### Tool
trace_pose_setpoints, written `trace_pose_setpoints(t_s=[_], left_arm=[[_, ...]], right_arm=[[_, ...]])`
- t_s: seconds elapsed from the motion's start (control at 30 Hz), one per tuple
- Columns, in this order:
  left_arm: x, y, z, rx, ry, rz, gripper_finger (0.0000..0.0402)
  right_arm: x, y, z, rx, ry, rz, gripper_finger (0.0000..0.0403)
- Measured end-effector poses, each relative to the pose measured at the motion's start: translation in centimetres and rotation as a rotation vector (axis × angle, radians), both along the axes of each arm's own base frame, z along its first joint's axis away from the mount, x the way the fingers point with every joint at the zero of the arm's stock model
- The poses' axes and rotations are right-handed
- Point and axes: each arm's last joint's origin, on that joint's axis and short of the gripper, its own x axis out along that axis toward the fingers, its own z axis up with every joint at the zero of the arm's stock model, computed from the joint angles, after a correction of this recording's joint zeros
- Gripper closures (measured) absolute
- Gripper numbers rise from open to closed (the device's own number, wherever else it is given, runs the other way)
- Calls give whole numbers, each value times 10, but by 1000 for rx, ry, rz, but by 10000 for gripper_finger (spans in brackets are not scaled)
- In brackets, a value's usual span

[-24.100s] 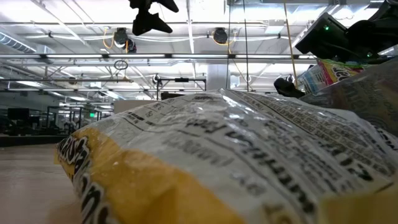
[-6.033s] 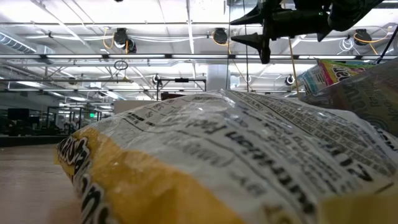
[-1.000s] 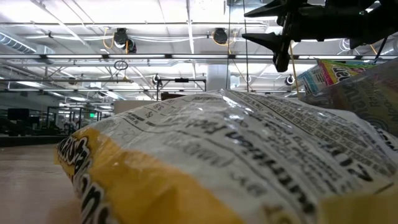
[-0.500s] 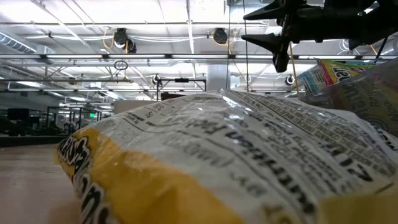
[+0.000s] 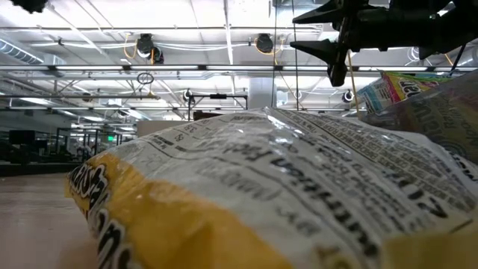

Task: Pick & Place Food Item
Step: Put the white seasoning bottle into the white bin

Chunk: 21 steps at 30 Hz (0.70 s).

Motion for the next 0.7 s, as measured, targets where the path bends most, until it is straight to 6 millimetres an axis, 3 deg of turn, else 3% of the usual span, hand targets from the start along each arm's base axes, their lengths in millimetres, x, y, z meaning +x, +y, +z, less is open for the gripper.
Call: trace_pose_setpoints(t_s=[0.27,0.53,0.7], left_arm=[[14,21,26,-17,-105,28,195],[43,37,66,163,54,-105,195],[74,50,90,240,29,-183,195]], right_arm=[[0,2,0,-3,0,53,234],[0,2,0,17,-1,71,234],[0,4,0,29,0,111,234]])
